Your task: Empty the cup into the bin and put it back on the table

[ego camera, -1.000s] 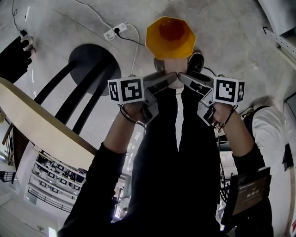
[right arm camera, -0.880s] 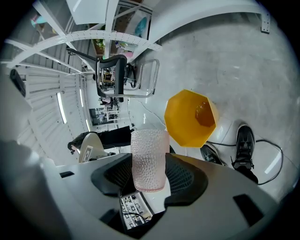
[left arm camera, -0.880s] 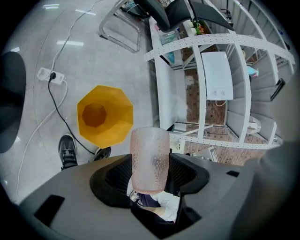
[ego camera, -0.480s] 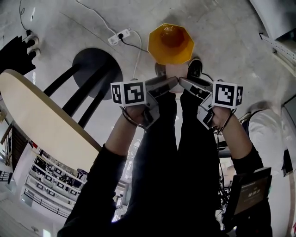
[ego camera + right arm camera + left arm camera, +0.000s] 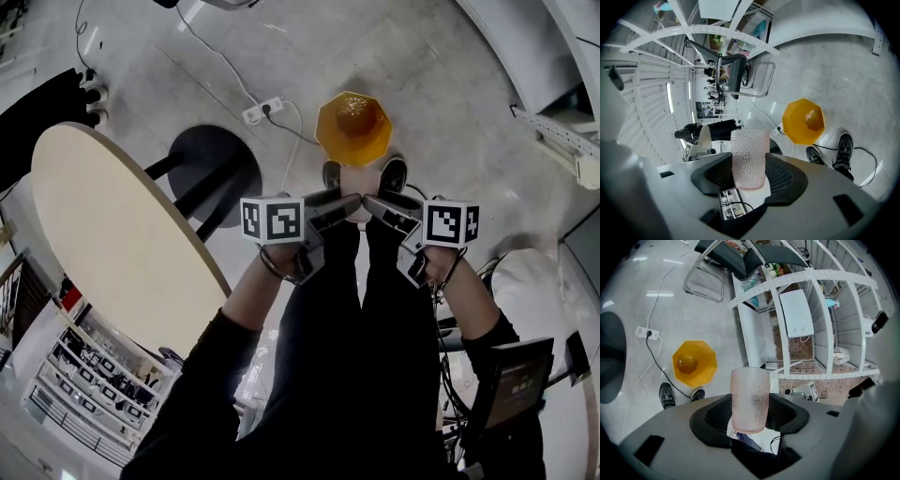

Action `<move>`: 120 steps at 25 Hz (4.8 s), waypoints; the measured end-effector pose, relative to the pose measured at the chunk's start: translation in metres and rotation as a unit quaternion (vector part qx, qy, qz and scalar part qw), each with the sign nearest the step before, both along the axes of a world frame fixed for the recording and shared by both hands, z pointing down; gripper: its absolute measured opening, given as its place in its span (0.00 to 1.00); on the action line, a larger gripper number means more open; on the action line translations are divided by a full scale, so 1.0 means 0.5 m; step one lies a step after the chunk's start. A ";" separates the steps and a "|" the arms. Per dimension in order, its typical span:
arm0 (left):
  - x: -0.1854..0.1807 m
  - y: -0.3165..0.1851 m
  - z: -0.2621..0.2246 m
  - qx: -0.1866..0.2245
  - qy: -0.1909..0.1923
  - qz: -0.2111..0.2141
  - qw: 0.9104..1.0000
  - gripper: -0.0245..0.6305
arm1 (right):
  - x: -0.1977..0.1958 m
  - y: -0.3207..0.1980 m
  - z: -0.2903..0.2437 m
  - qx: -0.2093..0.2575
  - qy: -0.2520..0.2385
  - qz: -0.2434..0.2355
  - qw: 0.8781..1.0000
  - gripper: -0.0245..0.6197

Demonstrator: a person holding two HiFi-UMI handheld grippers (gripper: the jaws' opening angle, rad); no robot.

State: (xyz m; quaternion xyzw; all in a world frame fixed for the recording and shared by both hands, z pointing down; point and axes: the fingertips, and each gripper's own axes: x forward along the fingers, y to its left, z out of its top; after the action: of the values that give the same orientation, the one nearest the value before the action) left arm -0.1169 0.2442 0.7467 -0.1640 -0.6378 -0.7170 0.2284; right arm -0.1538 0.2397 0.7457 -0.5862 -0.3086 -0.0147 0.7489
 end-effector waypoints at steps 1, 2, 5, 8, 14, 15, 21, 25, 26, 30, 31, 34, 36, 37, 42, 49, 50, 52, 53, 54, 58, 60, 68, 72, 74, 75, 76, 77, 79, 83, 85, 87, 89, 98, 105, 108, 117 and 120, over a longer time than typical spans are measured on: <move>0.005 -0.001 -0.020 -0.007 -0.002 0.002 1.000 0.44 | 0.005 -0.001 -0.021 -0.008 -0.001 -0.007 1.000 0.39; 0.010 0.000 -0.041 -0.015 -0.005 0.005 1.000 0.44 | 0.010 -0.001 -0.043 -0.018 -0.001 -0.015 1.000 0.39; 0.021 0.025 -0.101 -0.052 -0.015 0.005 0.999 0.44 | 0.020 0.020 -0.107 -0.052 -0.009 -0.043 0.998 0.39; 0.023 0.046 -0.180 -0.089 -0.030 -0.002 0.996 0.44 | 0.024 0.044 -0.186 -0.090 -0.023 -0.067 0.993 0.40; 0.014 0.079 -0.350 -0.150 -0.049 -0.010 0.987 0.44 | 0.015 0.079 -0.358 -0.148 -0.037 -0.094 0.984 0.40; 0.012 0.085 -0.373 -0.162 -0.052 -0.009 0.985 0.44 | 0.013 0.084 -0.381 -0.159 -0.040 -0.098 0.982 0.40; -0.001 0.088 -0.488 -0.232 -0.066 -0.004 0.971 0.44 | 0.001 0.088 -0.494 -0.229 -0.048 -0.106 0.967 0.40; 0.001 0.076 -0.557 -0.293 -0.065 0.007 0.954 0.44 | 0.002 0.078 -0.562 -0.291 -0.058 -0.120 0.948 0.39; 0.003 0.076 -0.573 -0.308 -0.064 0.006 0.949 0.44 | 0.004 0.078 -0.577 -0.305 -0.059 -0.125 0.942 0.40; 0.027 0.071 -0.623 -0.361 -0.048 -0.004 0.931 0.44 | 0.030 0.079 -0.628 -0.361 -0.063 -0.164 0.916 0.40; 0.035 0.068 -0.632 -0.372 -0.041 -0.009 0.927 0.44 | 0.038 0.078 -0.638 -0.374 -0.064 -0.179 0.908 0.39; 0.066 0.051 -0.655 -0.402 -0.007 -0.024 0.916 0.44 | 0.072 0.068 -0.662 -0.407 -0.058 -0.220 0.885 0.40; 0.099 0.039 -0.672 -0.425 0.018 -0.042 0.904 0.44 | 0.106 0.062 -0.677 -0.423 -0.042 -0.239 0.873 0.40; 0.119 0.033 -0.680 -0.435 0.028 -0.054 0.898 0.44 | 0.126 0.058 -0.685 -0.430 -0.031 -0.247 0.868 0.40; 0.237 -0.008 -0.715 -0.475 0.077 -0.105 0.870 0.44 | 0.245 0.026 -0.715 -0.458 0.010 -0.303 0.835 0.40; 0.398 -0.076 -0.735 -0.505 0.119 -0.171 0.838 0.44 | 0.409 -0.033 -0.733 -0.482 0.040 -0.374 0.792 0.40; 0.420 -0.086 -0.728 -0.505 0.123 -0.178 0.836 0.44 | 0.433 -0.043 -0.727 -0.483 0.041 -0.382 0.787 0.40; 0.464 -0.107 -0.716 -0.505 0.132 -0.187 0.832 0.44 | 0.479 -0.062 -0.717 -0.487 0.042 -0.396 0.777 0.40; 0.487 -0.117 -0.714 -0.507 0.137 -0.190 0.830 0.44 | 0.502 -0.073 -0.715 -0.490 0.042 -0.403 0.772 0.40; 0.510 -0.128 -0.713 -0.509 0.141 -0.191 0.827 0.44 | 0.526 -0.083 -0.715 -0.494 0.041 -0.410 0.765 0.40; 0.611 -0.178 -0.713 -0.516 0.157 -0.187 0.821 0.44 | 0.630 -0.131 -0.718 -0.515 0.032 -0.449 0.729 0.40; 0.664 -0.204 -0.710 -0.521 0.166 -0.183 0.817 0.44 | 0.685 -0.156 -0.716 -0.523 0.028 -0.466 0.714 0.40; 0.831 -0.274 -0.668 -0.530 0.216 -0.169 0.803 0.44 | 0.858 -0.226 -0.678 -0.536 0.017 -0.517 0.667 0.40; 0.887 -0.298 -0.636 -0.530 0.254 -0.143 0.796 0.44 | 0.918 -0.246 -0.660 -0.549 0.014 -0.546 0.633 0.40; 0.919 -0.305 -0.613 -0.527 0.267 -0.128 0.797 0.44 | 0.958 -0.249 -0.658 -0.562 0.011 -0.554 0.614 0.40; 0.936 -0.313 -0.601 -0.522 0.273 -0.124 0.798 0.44 | 0.981 -0.253 -0.656 -0.569 0.010 -0.559 0.603 0.40; 0.951 -0.323 -0.588 -0.516 0.277 -0.124 0.801 0.44 | 1.003 -0.261 -0.653 -0.575 0.010 -0.566 0.590 0.40; 0.964 -0.335 -0.575 -0.508 0.283 -0.128 0.803 0.44 | 1.022 -0.272 -0.649 -0.580 0.010 -0.575 0.577 0.40; 0.983 -0.358 -0.548 -0.488 0.301 -0.138 0.808 0.44 | 1.050 -0.292 -0.635 -0.585 0.014 -0.592 0.554 0.40; 1.014 -0.373 -0.523 -0.468 0.335 -0.163 0.801 0.43 | 1.078 -0.310 -0.611 -0.586 0.032 -0.620 0.520 0.40; 1.030 -0.377 -0.518 -0.461 0.351 -0.173 0.796 0.43 | 1.085 -0.319 -0.596 -0.585 0.038 -0.638 0.499 0.39; 1.038 -0.384 -0.509 -0.451 0.367 -0.177 0.794 0.43 | 1.086 -0.330 -0.579 -0.584 0.042 -0.655 0.478 0.40; 1.039 -0.395 -0.494 -0.438 0.382 -0.178 0.794 0.43 | 1.088 -0.340 -0.562 -0.583 0.047 -0.666 0.463 0.40; 1.033 -0.402 -0.455 -0.403 0.408 -0.184 0.798 0.43 | 1.083 -0.341 -0.504 -0.573 0.042 -0.705 0.417 0.40; 1.037 -0.417 -0.423 -0.374 0.427 -0.184 0.802 0.43 | 1.083 -0.351 -0.484 -0.568 0.043 -0.717 0.401 0.39; 1.043 -0.422 -0.411 -0.358 0.430 -0.206 0.803 0.43 | 1.084 -0.346 -0.474 -0.563 0.039 -0.717 0.409 0.40; 1.050 -0.457 -0.432 -0.337 0.438 -0.287 0.783 0.43 | 1.061 -0.304 -0.484 -0.564 0.032 -0.702 0.433 0.39; 1.064 -0.473 -0.461 -0.333 0.438 -0.341 0.763 0.42 | 1.062 -0.287 -0.507 -0.572 0.030 -0.688 0.447 0.39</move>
State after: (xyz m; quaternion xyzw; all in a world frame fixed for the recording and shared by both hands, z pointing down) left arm 0.4151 0.0076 0.5162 -0.7322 -0.5693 -0.3405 0.1546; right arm 0.3771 0.0964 0.4923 -0.9026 0.2796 -0.3274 -0.0012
